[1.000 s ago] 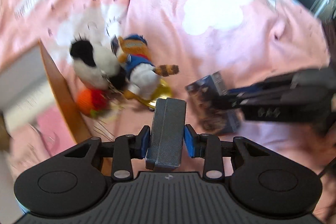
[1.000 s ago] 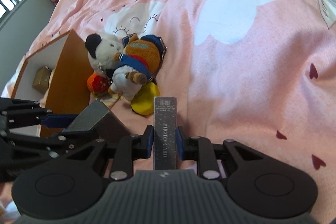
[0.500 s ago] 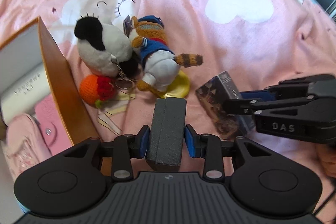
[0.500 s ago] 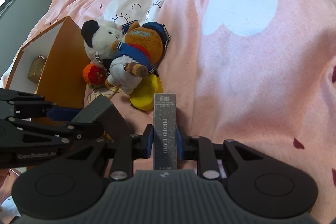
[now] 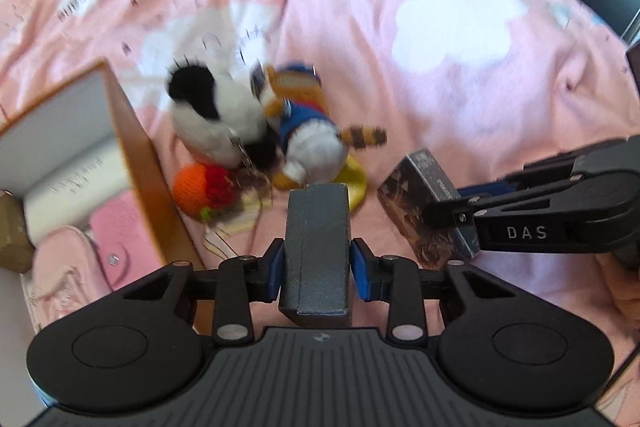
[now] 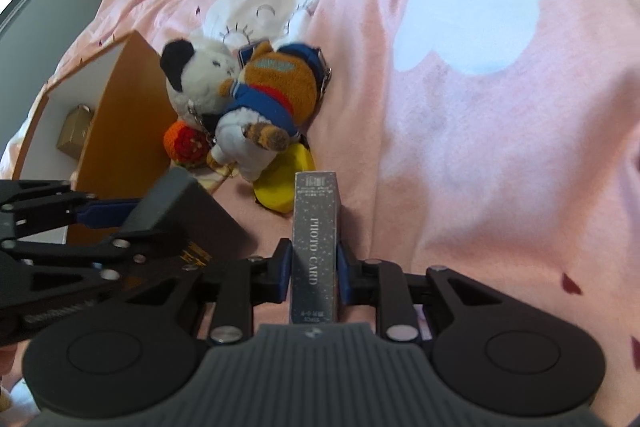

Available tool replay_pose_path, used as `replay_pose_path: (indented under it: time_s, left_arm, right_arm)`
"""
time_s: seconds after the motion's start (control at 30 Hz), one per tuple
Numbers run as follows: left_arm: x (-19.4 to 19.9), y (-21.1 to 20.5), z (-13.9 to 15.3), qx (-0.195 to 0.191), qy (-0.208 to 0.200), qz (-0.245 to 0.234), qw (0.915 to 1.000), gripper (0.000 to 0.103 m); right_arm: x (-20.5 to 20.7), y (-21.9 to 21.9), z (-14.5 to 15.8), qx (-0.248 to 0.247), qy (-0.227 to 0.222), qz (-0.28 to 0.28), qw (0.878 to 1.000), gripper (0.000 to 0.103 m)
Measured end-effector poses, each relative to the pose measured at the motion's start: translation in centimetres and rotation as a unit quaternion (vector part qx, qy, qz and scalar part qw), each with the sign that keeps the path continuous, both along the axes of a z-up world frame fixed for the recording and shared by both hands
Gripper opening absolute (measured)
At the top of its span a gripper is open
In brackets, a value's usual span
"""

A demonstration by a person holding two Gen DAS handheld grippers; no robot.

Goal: Organize objects
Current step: 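Lift and carry the grey box and photo card pack over the white box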

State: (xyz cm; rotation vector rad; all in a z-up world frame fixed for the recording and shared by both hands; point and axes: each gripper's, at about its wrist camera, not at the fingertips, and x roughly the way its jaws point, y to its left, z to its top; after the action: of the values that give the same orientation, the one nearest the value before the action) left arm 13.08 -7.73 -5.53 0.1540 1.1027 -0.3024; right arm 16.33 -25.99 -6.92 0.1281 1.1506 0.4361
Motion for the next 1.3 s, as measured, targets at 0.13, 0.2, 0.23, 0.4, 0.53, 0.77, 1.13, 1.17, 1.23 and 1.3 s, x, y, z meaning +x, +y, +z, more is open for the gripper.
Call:
replay_pose_path:
  time_s: [0.13,0.2,0.23,0.4,0.53,0.77,1.13,1.17,1.23,1.3]
  left_arm:
    - [-1.5,1.2,2.9,-0.027,-0.043,0.018,0.9986,0.039]
    - [-2.2,1.9,4.3,-0.036,-0.065,0.031,0.9968,0.039]
    - [-2.6,2.4,5.0,-0.041,-0.074,0.038,0.9957,0.039]
    - [-4.1,5.4,8.0,-0.048,-0.115,0.084,0.9887,0.039]
    - [-5.0,8.0,9.2,-0.036,-0.136,0.126,0.9820,0.039]
    - [-6.2,11.2,9.3,-0.016,-0.145,0.170,0.9746,0.039]
    - [-7.9,16.8,6.0,-0.031,-0.096,0.225,0.9691,0.039]
    - [-8.0,17.1,5.7,-0.032,-0.093,0.228,0.9686,0.039]
    - [-8.1,17.7,5.2,-0.034,-0.086,0.232,0.9683,0.039]
    - [-8.2,18.0,4.8,-0.040,-0.079,0.232,0.9687,0.039]
  right_arm:
    - [-1.2,0.0,2.6,0.013,-0.030,-0.006,0.999,0.024]
    - [-1.7,0.3,4.3,0.024,-0.050,-0.002,0.998,0.024]
    - [-1.9,0.5,5.1,0.030,-0.061,0.002,0.998,0.024]
    - [-2.7,2.3,9.0,0.063,-0.102,0.022,0.993,0.024]
    - [-3.1,4.7,11.1,0.097,-0.116,0.051,0.987,0.024]
    - [-3.4,10.9,10.9,0.107,-0.095,0.105,0.984,0.024]
    - [-4.5,16.6,7.9,0.046,-0.069,0.148,0.985,0.024]
    - [-4.6,16.9,7.6,0.040,-0.066,0.150,0.986,0.024]
    - [-4.7,17.5,7.0,0.028,-0.060,0.152,0.986,0.024]
    - [-4.9,18.1,6.5,0.015,-0.054,0.154,0.987,0.024]
